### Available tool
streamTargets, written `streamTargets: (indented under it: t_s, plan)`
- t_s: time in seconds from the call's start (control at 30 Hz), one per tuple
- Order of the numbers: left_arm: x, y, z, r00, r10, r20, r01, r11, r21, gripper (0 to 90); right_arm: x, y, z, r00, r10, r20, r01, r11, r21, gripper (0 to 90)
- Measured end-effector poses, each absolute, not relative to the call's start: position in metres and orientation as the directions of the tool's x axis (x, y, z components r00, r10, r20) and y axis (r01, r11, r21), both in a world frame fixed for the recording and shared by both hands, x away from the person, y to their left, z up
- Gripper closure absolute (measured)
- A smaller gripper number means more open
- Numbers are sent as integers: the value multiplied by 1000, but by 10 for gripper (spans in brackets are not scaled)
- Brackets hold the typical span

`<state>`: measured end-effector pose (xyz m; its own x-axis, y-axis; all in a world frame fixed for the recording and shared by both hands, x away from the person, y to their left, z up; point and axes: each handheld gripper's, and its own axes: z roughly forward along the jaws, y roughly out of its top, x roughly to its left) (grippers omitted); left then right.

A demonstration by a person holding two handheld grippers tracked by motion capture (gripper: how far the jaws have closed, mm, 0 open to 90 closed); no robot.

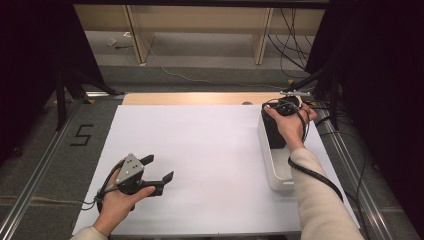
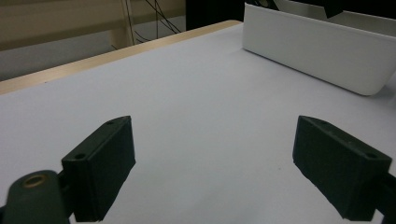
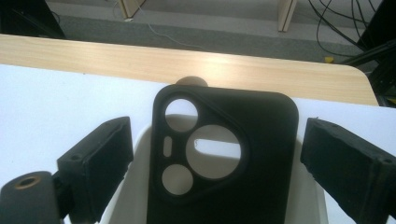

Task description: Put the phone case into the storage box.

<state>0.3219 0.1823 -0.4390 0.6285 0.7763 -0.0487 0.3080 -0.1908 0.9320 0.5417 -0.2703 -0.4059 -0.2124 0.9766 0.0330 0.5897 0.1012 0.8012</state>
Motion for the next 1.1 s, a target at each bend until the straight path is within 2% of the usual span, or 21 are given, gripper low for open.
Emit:
streamTargets:
  t_s: [0.3,0.5,0.63,0.7,0.77,1.1]
  plan:
    - [322,182,-439,628,777,-50,308,-189,932,125,537,-273,-395,-230,972,43,551,94,829,96]
    - [322,182,-439,627,778,-49,307,-189,933,127,528,-277,-389,-259,963,72,530,79,844,206]
    - [322,182,-439,627,778,-48,307,-190,933,127,521,-281,-390,-271,959,80,514,73,855,249]
    - [322,182,-439,625,779,-49,309,-189,932,128,518,-282,-390,-278,957,83,500,70,863,309]
    - [322,182,-439,624,780,-49,309,-189,932,128,514,-283,-390,-296,951,94,491,66,869,435]
    - [322,182,-439,623,780,-50,311,-188,932,128,499,-276,-384,-380,922,68,440,115,891,795]
